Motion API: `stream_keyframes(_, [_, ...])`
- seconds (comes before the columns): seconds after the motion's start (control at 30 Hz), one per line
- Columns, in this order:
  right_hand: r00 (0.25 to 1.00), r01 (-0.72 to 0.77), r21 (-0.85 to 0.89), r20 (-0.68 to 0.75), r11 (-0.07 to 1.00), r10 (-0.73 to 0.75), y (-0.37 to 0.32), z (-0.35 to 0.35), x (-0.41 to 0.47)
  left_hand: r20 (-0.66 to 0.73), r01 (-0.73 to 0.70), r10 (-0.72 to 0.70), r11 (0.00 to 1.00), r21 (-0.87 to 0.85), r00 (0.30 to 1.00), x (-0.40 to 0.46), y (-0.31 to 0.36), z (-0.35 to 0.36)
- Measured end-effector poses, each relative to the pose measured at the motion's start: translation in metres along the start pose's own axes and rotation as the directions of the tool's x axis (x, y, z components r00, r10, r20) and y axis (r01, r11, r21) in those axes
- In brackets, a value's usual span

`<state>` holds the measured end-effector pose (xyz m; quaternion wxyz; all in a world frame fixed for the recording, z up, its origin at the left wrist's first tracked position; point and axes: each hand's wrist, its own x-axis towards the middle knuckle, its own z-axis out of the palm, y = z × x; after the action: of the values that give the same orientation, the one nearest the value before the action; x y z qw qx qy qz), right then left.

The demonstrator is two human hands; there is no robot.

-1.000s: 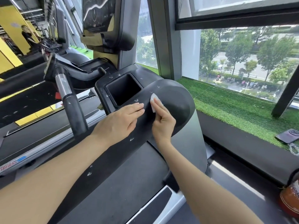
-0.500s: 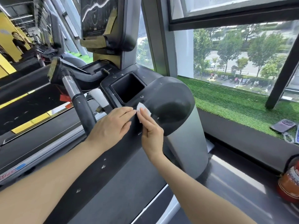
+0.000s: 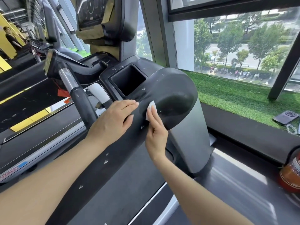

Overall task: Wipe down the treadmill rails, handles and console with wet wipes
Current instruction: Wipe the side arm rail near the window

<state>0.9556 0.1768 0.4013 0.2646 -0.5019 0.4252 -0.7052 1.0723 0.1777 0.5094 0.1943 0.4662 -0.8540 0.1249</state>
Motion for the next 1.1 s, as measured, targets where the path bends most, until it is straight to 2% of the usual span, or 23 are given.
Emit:
stream_keyframes(0.07, [0.992, -0.101, -0.015, -0.071, 0.995, 0.1, 0.015, -0.01, 0.022, -0.003, 0.01, -0.01, 1.0, 0.003, 1.0, -0.001, 0.002, -0.001])
stream_keyframes(0.17, [0.931, -0.303, 0.029, -0.206, 0.953, 0.302, 0.029, -0.022, 0.053, -0.001, 0.011, -0.01, 1.0, 0.006, 1.0, -0.001, 0.004, -0.002])
stream_keyframes(0.27, [0.947, -0.265, 0.07, -0.169, 0.962, 0.273, 0.014, -0.011, 0.026, 0.001, 0.013, -0.013, 1.0, 0.002, 1.0, 0.0, 0.004, -0.002])
stream_keyframes(0.4, [0.986, -0.164, 0.067, 0.023, 0.984, 0.163, -0.003, -0.005, -0.03, 0.004, 0.014, -0.014, 1.0, 0.015, 1.0, -0.001, 0.004, -0.002])
stream_keyframes(0.47, [0.985, -0.171, 0.013, 0.011, 0.985, 0.171, 0.007, -0.012, -0.011, 0.003, 0.015, -0.015, 1.0, 0.018, 1.0, -0.001, 0.006, -0.003])
stream_keyframes(0.53, [0.954, -0.29, -0.022, -0.087, 0.957, 0.287, 0.021, -0.02, 0.025, 0.002, 0.022, -0.022, 1.0, 0.022, 1.0, -0.001, 0.007, -0.004])
stream_keyframes(0.63, [0.914, -0.371, 0.033, -0.167, 0.928, 0.371, 0.022, -0.02, 0.04, 0.008, 0.017, -0.018, 0.999, 0.027, 1.0, -0.001, 0.005, -0.004])
stream_keyframes(0.77, [0.96, -0.262, 0.135, -0.062, 0.955, 0.272, -0.011, 0.003, -0.023, 0.007, 0.008, -0.009, 1.0, 0.03, 1.0, -0.001, 0.005, -0.002])
stream_keyframes(0.83, [0.969, -0.245, 0.132, 0.002, 0.96, 0.247, -0.013, 0.004, -0.037, -0.002, -0.007, 0.007, 1.0, 0.03, 1.0, -0.001, 0.004, -0.002])
stream_keyframes(0.9, [0.961, -0.275, 0.106, 0.007, 0.956, 0.275, -0.002, -0.003, -0.022, 0.004, 0.005, -0.005, 1.0, 0.016, 1.0, -0.001, 0.003, -0.002])
stream_keyframes(0.97, [0.921, -0.381, 0.055, -0.064, 0.923, 0.384, 0.018, -0.012, 0.009, 0.01, 0.015, -0.015, 1.0, 0.012, 1.0, -0.002, 0.002, -0.003])
stream_keyframes(1.03, [0.833, -0.526, 0.072, -0.155, 0.847, 0.531, 0.032, -0.019, 0.034, 0.01, 0.008, -0.008, 1.0, 0.013, 1.0, -0.002, 0.002, -0.002])
stream_keyframes(1.1, [0.789, -0.576, 0.118, -0.181, 0.809, 0.588, 0.024, -0.012, 0.032, -0.002, 0.005, -0.005, 1.0, 0.008, 1.0, -0.001, 0.002, -0.002])
